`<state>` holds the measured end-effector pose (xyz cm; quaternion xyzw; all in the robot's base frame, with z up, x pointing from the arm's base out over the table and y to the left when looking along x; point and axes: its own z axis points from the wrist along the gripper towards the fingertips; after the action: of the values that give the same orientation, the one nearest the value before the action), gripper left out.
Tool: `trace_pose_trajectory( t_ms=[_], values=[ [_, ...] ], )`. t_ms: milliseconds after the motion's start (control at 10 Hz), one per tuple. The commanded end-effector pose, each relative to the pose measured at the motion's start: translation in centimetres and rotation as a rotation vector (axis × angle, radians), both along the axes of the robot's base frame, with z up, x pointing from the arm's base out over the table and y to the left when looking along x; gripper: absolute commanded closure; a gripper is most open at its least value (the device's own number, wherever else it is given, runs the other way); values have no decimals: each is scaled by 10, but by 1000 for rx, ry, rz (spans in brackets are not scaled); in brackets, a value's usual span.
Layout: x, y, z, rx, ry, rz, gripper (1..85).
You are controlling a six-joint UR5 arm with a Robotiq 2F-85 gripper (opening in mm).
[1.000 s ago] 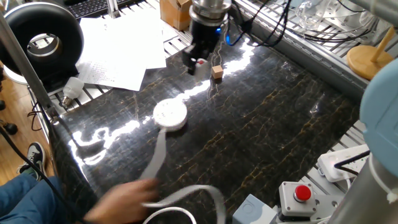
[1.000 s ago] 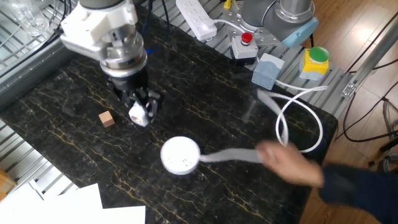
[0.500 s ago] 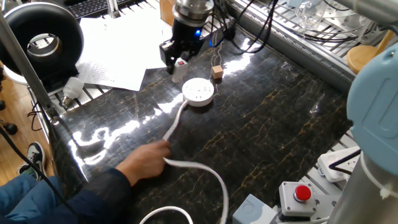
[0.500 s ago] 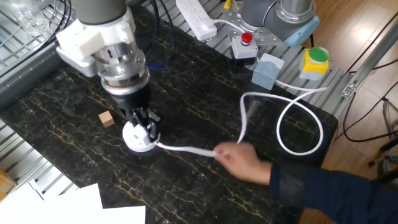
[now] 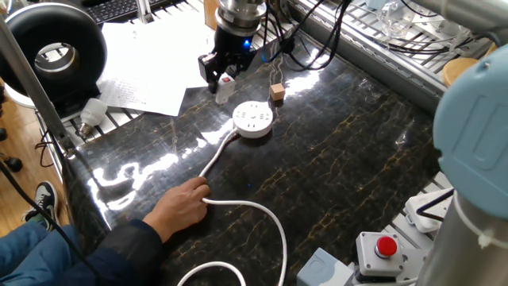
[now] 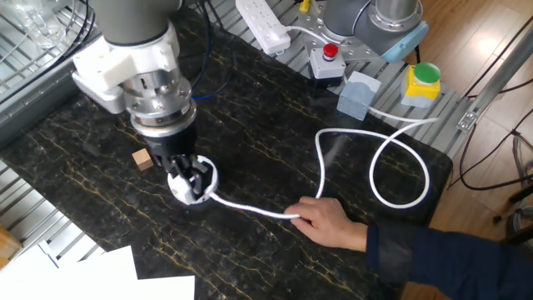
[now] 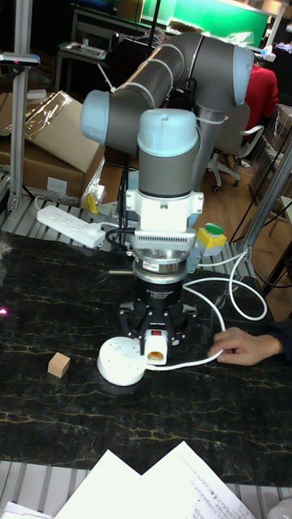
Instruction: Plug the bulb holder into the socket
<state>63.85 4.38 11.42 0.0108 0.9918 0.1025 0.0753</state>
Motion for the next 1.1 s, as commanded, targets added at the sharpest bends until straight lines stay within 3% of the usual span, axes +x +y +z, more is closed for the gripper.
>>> trace_pose_trajectory(
  t_ms=[0, 100, 200, 300, 400, 700, 900, 1000],
  values=[
    [-15, -18, -6, -37, 4, 161, 843],
    [-31, -13, -4, -54, 40, 226, 843],
    [-35, 0, 0, -46, 50, 157, 843],
    [-43, 8, 1, -36, 55, 172, 843],
    [-51, -4, -2, -114, 50, 289, 843],
    [-62, 5, 1, -278, -36, 676, 843],
    [-55, 17, 0, -321, -97, 905, 843],
    [-48, 15, 4, -374, -129, 1060, 843]
  ],
)
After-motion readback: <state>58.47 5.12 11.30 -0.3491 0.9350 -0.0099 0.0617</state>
